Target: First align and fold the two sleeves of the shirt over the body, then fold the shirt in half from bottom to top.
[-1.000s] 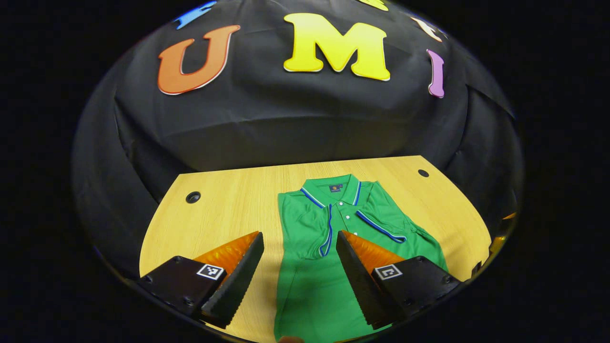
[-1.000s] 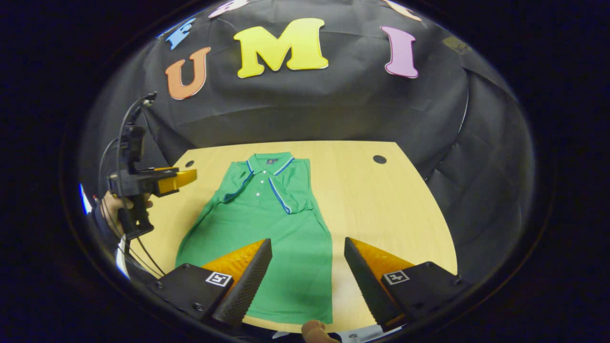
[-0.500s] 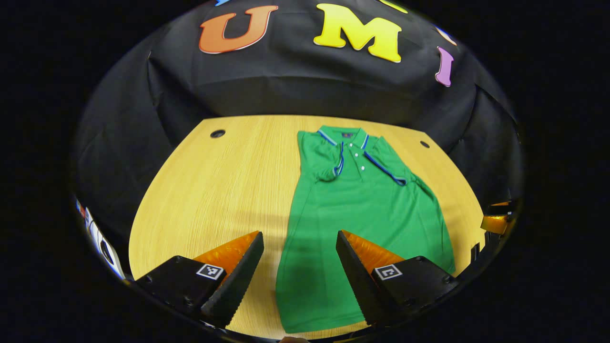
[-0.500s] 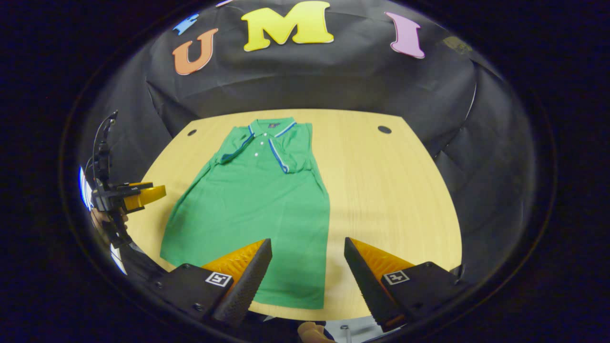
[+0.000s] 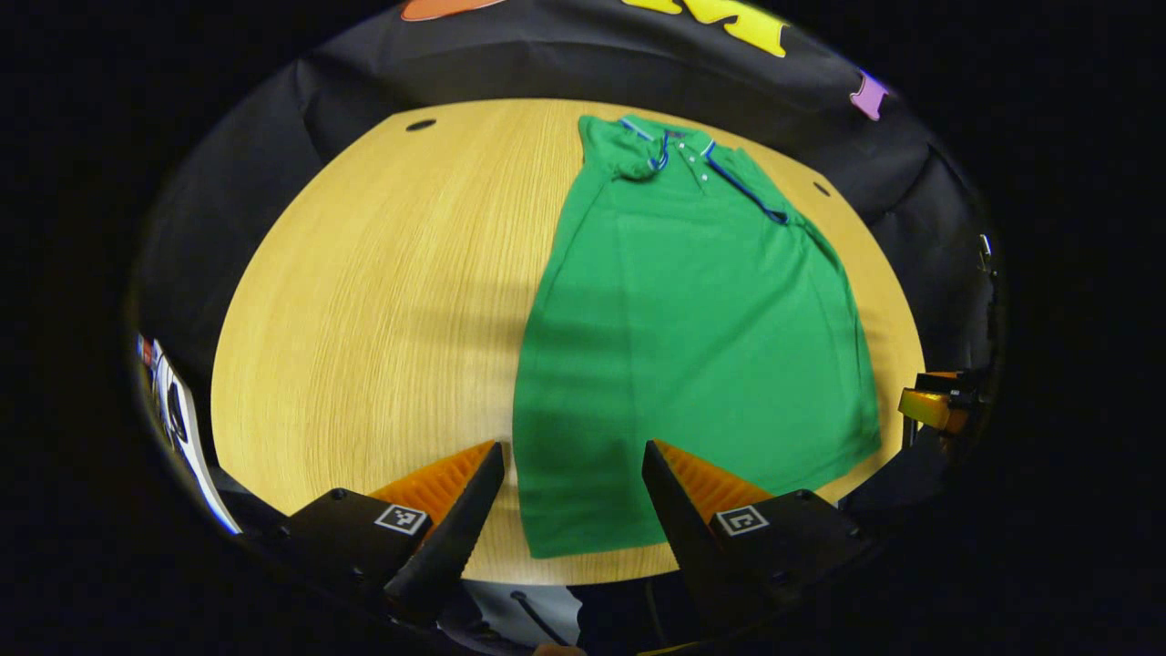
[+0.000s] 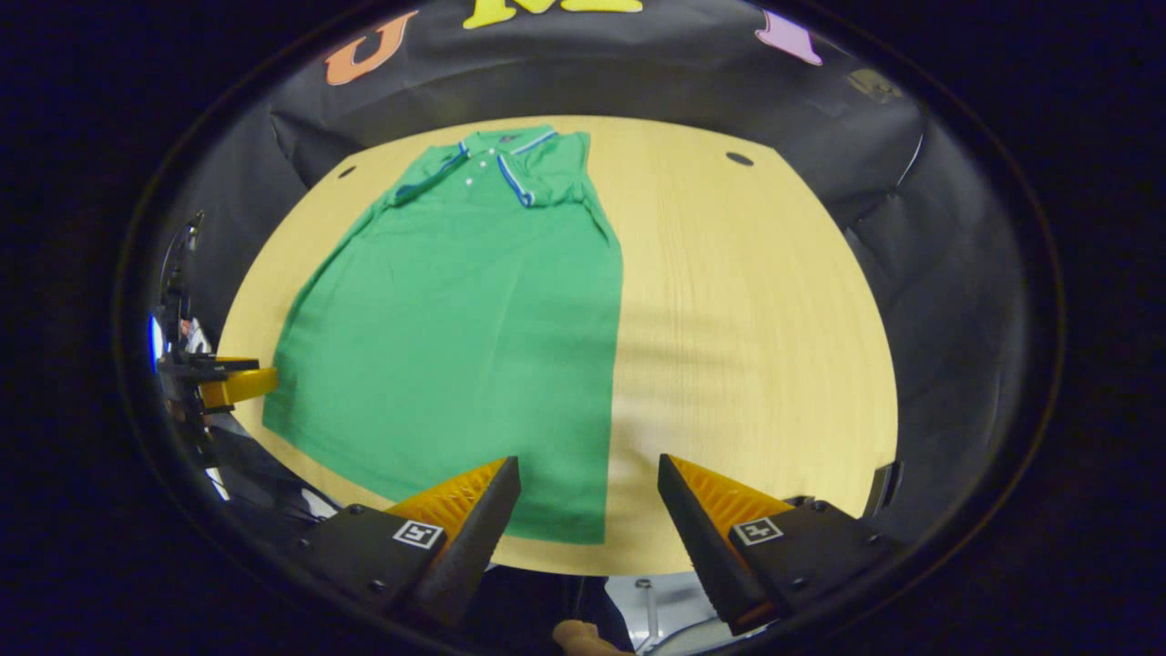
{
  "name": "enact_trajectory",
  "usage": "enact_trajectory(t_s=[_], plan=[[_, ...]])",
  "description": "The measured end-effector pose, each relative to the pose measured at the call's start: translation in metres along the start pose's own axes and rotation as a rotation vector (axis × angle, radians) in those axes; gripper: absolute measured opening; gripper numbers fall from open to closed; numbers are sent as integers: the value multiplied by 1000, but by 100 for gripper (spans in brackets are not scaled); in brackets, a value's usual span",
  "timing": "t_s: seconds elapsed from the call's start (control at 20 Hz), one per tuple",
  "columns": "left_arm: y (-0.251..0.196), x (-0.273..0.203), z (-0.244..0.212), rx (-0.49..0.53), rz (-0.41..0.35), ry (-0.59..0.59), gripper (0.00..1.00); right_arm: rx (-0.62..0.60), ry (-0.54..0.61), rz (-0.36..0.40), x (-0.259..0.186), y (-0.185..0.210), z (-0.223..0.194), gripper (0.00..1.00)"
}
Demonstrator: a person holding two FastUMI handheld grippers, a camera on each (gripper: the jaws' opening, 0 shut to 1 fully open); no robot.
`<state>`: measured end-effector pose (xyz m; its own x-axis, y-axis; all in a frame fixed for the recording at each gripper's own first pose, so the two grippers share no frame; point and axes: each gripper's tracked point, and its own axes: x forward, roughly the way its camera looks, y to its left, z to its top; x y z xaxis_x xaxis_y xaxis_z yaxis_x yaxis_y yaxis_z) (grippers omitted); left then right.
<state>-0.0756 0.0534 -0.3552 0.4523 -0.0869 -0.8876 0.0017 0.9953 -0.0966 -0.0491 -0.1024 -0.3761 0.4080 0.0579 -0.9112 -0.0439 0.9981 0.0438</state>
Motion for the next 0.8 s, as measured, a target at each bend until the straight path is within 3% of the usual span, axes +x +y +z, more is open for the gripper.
enact_trajectory(t_s=[0.3, 0.55, 0.75, 0.8], plan=[[-4, 0, -44, -49, 2, 200, 99, 28, 152, 19, 12, 4, -35, 96], [0, 2, -44, -18, 42, 268, 93, 59, 220, 57, 23, 15, -42, 99], [1, 6, -42, 14, 81, 316, 92, 57, 249, 25, 29, 14, -42, 87], [0, 7, -42, -2, 82, 326, 92, 49, 257, 19, 30, 15, -42, 78]])
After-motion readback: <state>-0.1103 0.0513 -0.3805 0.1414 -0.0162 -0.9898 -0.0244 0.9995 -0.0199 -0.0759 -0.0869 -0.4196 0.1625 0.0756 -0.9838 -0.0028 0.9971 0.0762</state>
